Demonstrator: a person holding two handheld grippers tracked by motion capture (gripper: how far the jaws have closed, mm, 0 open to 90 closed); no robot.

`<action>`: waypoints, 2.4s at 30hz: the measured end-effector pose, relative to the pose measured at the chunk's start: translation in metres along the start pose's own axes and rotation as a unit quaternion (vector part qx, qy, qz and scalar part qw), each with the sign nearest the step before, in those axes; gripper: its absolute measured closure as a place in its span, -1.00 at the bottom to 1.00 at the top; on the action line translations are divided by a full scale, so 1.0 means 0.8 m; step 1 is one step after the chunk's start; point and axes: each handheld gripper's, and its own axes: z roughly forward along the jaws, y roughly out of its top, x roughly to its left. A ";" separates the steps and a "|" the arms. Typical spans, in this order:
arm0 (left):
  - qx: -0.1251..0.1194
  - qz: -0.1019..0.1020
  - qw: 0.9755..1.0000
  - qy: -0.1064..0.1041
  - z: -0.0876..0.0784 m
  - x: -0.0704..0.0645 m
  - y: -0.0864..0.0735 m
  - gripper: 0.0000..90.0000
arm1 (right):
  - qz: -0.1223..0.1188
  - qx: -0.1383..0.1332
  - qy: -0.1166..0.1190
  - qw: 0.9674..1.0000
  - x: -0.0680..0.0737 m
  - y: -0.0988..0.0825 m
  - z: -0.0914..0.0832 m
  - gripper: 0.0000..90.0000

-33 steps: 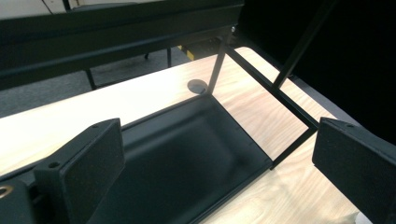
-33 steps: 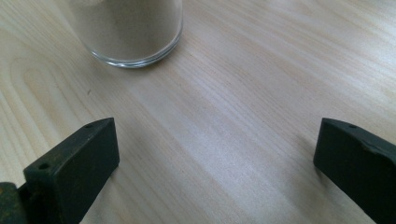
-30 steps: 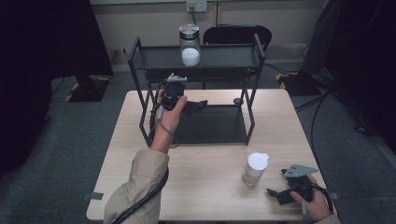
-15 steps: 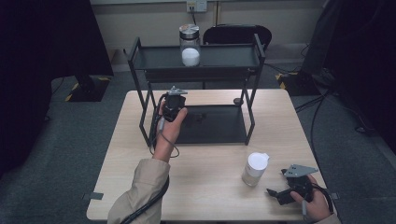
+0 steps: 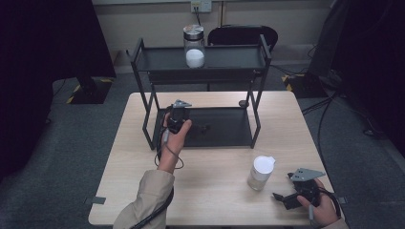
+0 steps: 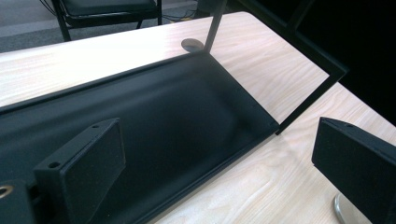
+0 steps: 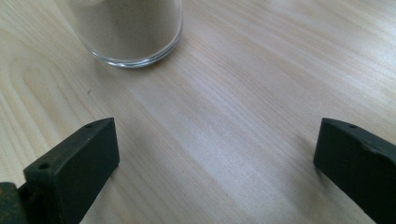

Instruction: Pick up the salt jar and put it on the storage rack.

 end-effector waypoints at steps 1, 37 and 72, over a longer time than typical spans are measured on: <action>0.001 -0.001 1.000 -0.001 0.001 0.001 -0.002 -0.96 | 0.000 0.000 0.000 1.000 0.000 0.000 0.000 -1.00; 0.020 -0.020 1.000 0.008 0.033 0.011 -0.093 -0.95 | 0.000 0.000 0.000 1.000 0.000 0.000 0.000 -1.00; 0.079 0.007 0.994 0.077 0.048 -0.008 -0.147 -0.95 | 0.000 0.000 0.000 1.000 0.000 0.000 0.000 -1.00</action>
